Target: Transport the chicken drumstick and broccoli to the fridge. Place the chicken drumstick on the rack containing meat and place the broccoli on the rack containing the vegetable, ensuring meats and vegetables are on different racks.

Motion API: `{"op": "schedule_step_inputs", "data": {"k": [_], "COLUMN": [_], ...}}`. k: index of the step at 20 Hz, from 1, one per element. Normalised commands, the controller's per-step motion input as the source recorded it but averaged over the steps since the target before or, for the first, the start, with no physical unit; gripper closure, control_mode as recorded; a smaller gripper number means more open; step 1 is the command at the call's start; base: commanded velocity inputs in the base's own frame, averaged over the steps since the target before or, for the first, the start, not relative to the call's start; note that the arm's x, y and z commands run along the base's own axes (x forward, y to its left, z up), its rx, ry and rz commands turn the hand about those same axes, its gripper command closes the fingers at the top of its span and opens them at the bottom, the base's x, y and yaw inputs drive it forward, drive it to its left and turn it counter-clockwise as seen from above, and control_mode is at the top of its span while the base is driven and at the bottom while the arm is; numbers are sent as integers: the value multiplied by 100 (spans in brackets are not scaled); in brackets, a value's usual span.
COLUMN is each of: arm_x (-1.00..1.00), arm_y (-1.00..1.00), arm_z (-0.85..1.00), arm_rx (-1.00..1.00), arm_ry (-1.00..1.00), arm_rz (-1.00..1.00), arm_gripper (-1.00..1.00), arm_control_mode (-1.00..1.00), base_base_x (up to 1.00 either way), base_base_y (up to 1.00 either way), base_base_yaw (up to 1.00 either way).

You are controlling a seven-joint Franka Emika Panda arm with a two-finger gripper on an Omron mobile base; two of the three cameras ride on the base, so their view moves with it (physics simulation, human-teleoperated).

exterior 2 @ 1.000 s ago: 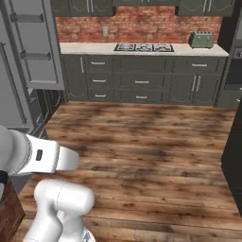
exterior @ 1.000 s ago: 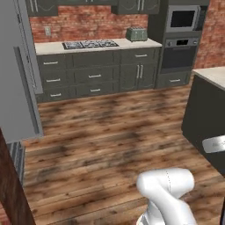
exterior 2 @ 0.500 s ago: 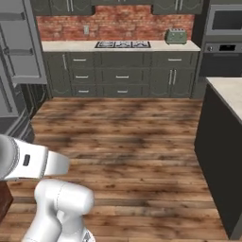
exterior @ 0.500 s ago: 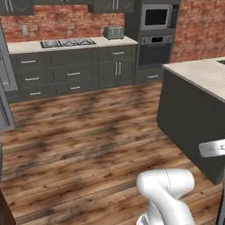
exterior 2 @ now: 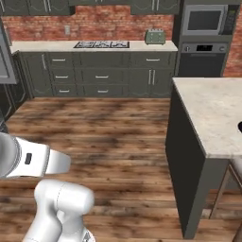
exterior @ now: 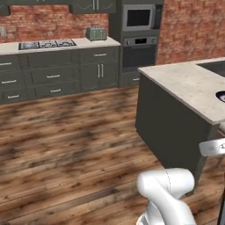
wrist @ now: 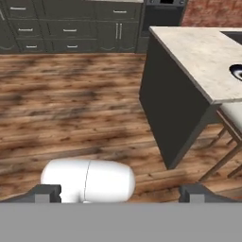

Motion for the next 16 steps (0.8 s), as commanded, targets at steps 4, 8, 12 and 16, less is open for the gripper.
{"op": "schedule_step_inputs", "data": {"k": [4, 8, 12, 16], "arm_x": [0, 0, 0, 0], "arm_y": [0, 0, 0, 0], "arm_z": [0, 0, 0, 0], "arm_rx": [0, 0, 0, 0], "arm_ry": [0, 0, 0, 0], "arm_rz": [0, 0, 0, 0], "arm_gripper": [-100, -100, -100, -100], "arm_control_mode": [100, 100, 100, 100], "base_base_x": [21, 25, 30, 36], "base_base_y": [-100, -100, -100, -100], "base_base_yaw": [10, 15, 18, 19]}}
